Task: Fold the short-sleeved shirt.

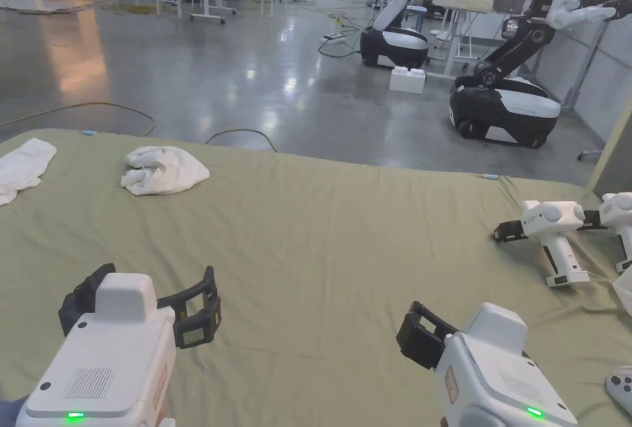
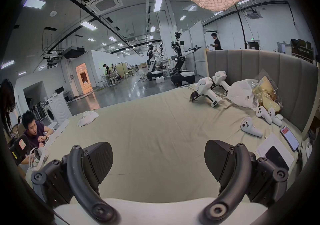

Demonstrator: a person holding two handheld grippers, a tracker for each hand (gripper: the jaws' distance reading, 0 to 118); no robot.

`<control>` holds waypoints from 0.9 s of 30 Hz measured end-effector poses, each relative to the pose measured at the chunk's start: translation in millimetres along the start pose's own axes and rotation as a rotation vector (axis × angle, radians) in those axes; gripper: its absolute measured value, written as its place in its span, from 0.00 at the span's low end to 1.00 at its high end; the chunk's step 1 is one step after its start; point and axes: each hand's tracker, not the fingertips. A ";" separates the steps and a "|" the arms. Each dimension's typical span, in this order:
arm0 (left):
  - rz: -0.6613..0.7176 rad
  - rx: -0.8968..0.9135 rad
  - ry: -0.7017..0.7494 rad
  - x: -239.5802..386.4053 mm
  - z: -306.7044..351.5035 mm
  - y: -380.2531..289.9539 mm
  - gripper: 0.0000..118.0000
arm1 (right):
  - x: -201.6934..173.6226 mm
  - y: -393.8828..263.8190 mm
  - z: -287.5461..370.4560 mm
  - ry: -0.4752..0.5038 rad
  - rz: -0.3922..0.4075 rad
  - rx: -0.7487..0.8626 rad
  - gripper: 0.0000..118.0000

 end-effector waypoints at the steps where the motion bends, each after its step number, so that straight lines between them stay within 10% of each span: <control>1: -0.001 0.006 -0.001 0.1 -0.4 0.1 0.93 | 0.3 0.6 -1.2 -0.011 0.007 0.001 0.91; 27: -0.002 -0.013 -0.005 -6.2 -6.2 0.2 0.94 | -0.7 7.3 -13.1 -0.011 0.085 -0.004 0.91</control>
